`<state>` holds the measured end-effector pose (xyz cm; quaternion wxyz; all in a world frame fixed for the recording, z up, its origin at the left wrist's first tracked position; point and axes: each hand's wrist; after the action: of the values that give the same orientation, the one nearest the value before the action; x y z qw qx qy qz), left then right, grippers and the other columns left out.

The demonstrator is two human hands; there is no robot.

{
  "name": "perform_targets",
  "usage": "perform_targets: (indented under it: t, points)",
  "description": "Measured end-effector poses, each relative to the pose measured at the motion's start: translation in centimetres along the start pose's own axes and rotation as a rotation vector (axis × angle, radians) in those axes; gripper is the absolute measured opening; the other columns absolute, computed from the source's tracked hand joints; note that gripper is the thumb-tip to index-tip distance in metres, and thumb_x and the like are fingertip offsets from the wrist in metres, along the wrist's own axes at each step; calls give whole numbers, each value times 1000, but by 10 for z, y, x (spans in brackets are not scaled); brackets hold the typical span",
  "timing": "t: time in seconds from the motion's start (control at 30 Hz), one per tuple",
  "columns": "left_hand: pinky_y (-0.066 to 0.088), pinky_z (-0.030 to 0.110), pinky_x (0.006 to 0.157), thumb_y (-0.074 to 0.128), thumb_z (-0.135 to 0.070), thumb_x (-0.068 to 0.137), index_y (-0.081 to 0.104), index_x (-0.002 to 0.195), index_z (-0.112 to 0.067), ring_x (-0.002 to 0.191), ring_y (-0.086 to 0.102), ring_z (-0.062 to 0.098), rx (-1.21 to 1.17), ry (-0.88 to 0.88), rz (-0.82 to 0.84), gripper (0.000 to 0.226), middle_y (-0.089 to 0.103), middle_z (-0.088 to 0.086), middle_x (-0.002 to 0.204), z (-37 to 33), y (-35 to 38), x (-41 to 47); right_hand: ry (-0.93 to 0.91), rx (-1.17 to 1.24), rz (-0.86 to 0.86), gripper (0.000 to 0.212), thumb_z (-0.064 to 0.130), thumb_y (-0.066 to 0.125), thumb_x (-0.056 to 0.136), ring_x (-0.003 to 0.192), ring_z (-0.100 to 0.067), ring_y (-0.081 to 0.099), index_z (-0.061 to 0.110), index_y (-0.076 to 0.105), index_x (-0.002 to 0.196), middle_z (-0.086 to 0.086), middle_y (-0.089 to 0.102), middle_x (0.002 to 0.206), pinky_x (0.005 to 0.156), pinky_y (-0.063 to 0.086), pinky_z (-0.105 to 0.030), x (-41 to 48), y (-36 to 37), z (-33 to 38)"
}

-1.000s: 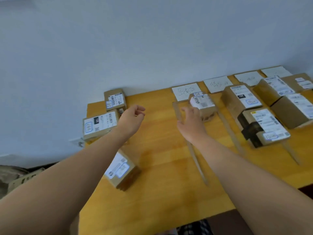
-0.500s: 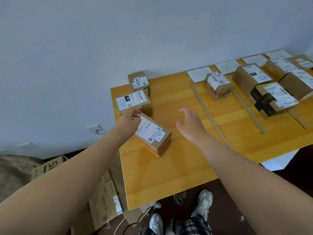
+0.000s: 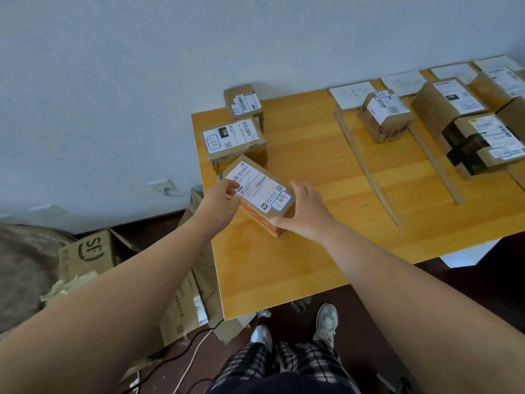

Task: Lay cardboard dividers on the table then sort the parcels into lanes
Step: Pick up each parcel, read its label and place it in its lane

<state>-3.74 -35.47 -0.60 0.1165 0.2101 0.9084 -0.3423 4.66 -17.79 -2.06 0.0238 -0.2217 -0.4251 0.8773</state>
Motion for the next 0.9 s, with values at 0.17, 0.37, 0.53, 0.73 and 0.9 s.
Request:
perform_targets:
  t: [0.17,0.37,0.53,0.73,0.9]
  points:
    - [43,28,74,49,-17,97,44,132,-17,102,51,15,-1,-62,30,36,50,0,120,10,8,2,30,-175,55,132,67,73,63,148,-26,9,14,-7,153,-8,5,161,118,17,-48,6,11,-2]
    - [42,28,76,51,-18,97,41,133,-17,101,51,16,-30,-143,68,37,49,-1,117,8,9,5,22,-204,15,131,59,77,65,147,-27,12,8,-7,152,-11,8,159,119,19,-41,18,23,3]
    - [51,35,85,55,-33,95,36,136,-16,107,56,22,-184,-238,148,48,54,6,128,3,8,7,-36,-92,-63,119,42,84,61,134,-24,26,8,10,149,-6,24,146,105,35,-34,13,14,1]
    - [52,45,91,68,-61,69,6,152,-35,122,51,30,-474,-273,382,107,37,5,150,-24,4,-3,-78,78,-260,118,46,85,59,131,-18,24,12,14,146,-2,25,138,103,31,-28,-17,-25,1]
    - [48,49,91,79,-55,63,22,144,-41,124,51,26,-685,-47,357,100,50,-5,138,-73,-2,-8,-195,307,-475,116,40,88,57,126,-15,30,5,19,144,-5,30,132,102,32,-23,-32,-58,23]
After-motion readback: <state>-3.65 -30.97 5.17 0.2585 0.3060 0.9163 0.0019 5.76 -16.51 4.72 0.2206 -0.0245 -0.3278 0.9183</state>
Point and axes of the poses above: each hand's wrist, its own x-axis towards the middle knuckle, its own y-axis out of the palm, z = x × y
